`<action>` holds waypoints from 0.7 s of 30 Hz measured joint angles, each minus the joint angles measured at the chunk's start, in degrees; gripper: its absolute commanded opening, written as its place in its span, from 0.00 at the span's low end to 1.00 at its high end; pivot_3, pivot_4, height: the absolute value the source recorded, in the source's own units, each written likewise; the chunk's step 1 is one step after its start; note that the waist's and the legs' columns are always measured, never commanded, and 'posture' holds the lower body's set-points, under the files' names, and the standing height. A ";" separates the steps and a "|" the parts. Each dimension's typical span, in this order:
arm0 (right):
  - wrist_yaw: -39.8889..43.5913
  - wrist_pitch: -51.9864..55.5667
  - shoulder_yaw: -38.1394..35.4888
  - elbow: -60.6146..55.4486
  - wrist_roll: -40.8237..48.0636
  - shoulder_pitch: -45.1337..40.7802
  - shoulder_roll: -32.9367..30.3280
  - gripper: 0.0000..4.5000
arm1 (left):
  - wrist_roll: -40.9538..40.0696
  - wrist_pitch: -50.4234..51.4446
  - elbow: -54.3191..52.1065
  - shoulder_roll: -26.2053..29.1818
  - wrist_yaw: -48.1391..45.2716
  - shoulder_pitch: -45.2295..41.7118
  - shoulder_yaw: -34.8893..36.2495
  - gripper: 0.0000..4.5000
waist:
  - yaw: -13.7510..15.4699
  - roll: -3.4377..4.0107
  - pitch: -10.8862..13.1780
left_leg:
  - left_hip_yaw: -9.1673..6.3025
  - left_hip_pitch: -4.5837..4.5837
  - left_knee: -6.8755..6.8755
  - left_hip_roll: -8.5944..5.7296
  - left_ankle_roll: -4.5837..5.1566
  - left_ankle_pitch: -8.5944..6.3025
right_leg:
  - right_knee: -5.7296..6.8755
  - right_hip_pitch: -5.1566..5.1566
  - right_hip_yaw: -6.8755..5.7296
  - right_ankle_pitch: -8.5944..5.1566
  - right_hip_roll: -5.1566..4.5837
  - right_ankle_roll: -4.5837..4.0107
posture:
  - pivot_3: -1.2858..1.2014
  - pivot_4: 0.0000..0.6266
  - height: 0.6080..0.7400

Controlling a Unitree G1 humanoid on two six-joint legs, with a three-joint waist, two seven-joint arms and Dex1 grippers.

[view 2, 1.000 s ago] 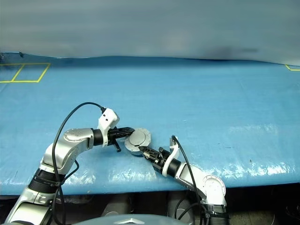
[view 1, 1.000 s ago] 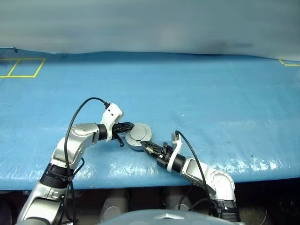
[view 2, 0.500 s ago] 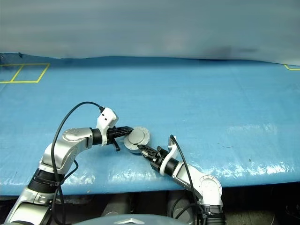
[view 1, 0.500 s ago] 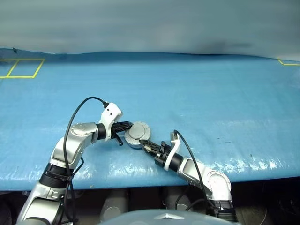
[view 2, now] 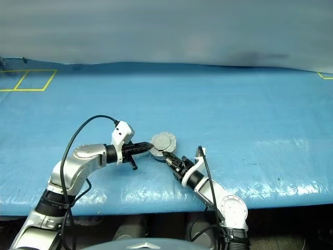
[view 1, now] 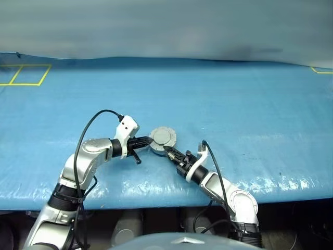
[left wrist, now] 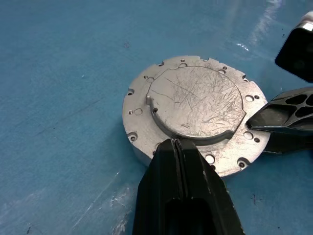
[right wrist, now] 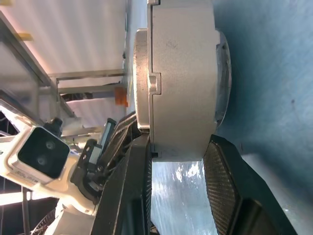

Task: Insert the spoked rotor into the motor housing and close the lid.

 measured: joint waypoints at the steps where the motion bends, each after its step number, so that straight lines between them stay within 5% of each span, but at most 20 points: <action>1: 0.33 -0.04 -0.17 -0.03 -0.20 -0.03 -0.18 0.26 | -0.83 0.36 -0.95 -0.88 0.71 0.23 0.88 0.00 | 0.00 0.00 0.00 | -0.01 -0.06 0.01 0.00 0.00 0.00 | 0.01 -0.06 -0.01 0.01 0.00 0.01 | 0.52 0.24 1.00; 9: 3.07 -2.45 -2.31 -0.09 -1.65 -3.12 -1.19 0.26 | -17.03 10.57 -9.24 -13.68 13.78 5.07 16.56 0.04 | -0.25 0.01 0.03 | -0.06 -0.21 0.16 0.00 0.01 0.00 | 0.00 -0.12 -0.04 0.21 0.02 0.34 | 0.52 0.24 1.00; 11: 3.77 -3.07 -3.09 -0.05 -1.90 -4.34 -1.71 0.26 | -22.27 13.09 -10.99 -16.46 16.62 8.01 19.13 0.13 | -0.31 0.02 0.03 | -0.06 -0.23 0.22 -0.01 0.03 -0.01 | 0.00 -0.10 -0.04 0.21 0.02 0.34 | 0.52 0.24 1.00; 21: 5.89 -3.03 -5.32 0.30 -1.32 -9.87 -3.57 0.26 | -44.80 14.78 -11.28 -29.04 32.69 15.65 28.76 0.89 | 0.04 0.00 0.04 | -0.07 -0.29 0.62 -0.02 0.06 -0.02 | 0.02 0.04 -0.03 0.16 0.05 0.07 | 0.52 0.24 1.00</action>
